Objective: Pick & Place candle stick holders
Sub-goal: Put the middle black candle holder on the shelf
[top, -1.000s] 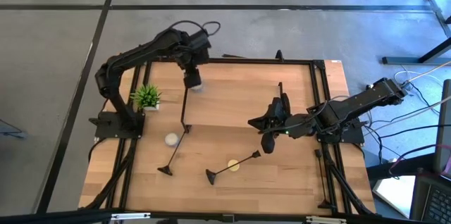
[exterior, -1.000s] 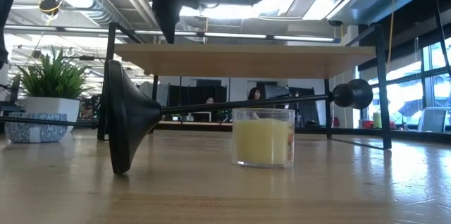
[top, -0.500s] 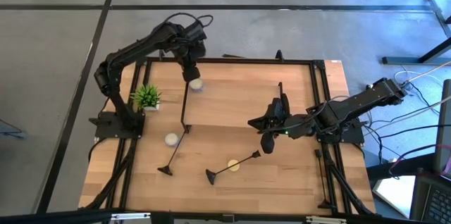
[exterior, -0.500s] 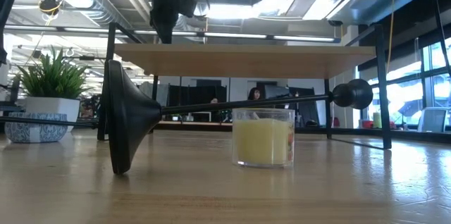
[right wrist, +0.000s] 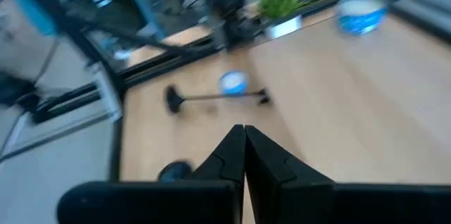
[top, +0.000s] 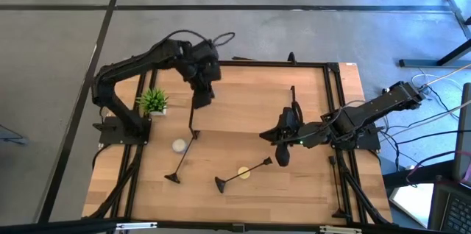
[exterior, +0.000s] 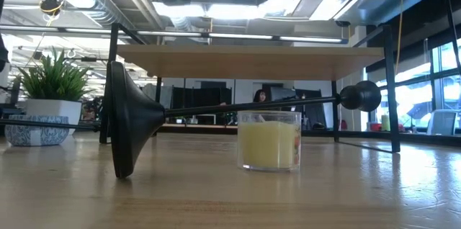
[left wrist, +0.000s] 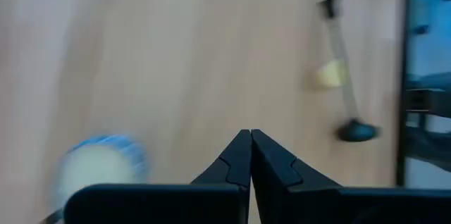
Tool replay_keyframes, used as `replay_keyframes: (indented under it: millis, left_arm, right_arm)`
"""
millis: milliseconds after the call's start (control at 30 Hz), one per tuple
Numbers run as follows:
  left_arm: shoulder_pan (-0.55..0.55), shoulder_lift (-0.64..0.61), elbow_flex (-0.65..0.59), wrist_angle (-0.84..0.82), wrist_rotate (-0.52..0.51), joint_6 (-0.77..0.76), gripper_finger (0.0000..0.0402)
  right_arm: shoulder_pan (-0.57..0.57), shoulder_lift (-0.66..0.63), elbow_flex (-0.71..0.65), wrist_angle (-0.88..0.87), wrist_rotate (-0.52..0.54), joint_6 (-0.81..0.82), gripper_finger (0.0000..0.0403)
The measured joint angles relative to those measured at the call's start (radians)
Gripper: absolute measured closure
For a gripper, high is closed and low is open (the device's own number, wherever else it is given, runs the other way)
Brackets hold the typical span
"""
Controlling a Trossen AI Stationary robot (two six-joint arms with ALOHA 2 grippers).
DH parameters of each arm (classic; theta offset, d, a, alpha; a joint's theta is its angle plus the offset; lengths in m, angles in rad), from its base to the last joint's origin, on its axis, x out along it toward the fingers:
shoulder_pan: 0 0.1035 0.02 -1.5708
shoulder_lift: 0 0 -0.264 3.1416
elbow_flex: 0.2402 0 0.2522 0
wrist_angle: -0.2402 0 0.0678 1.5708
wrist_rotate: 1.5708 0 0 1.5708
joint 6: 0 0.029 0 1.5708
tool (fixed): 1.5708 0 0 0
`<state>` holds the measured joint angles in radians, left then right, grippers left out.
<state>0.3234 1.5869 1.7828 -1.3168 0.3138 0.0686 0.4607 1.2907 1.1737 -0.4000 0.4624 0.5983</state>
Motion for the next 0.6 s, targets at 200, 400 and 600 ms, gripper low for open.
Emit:
replay_keyframes:
  millis: [200,400,600]
  left_arm:
    - [-0.17,-0.014,0.0,0.078,0.01,-0.085,0.04]
    - [-0.321,0.0,0.0,0.148,-0.007,-0.12,0.04]
    - [-0.428,0.009,0.0,0.206,-0.091,-0.172,0.0399]
  right_arm:
    - [0.024,0.0,0.0,-0.001,-0.22,0.0,0.0393]
    - [0.069,0.0,0.0,-0.008,-0.335,0.124,0.0393]
    - [0.136,-0.001,0.0,-0.045,-0.395,0.269,0.0393]
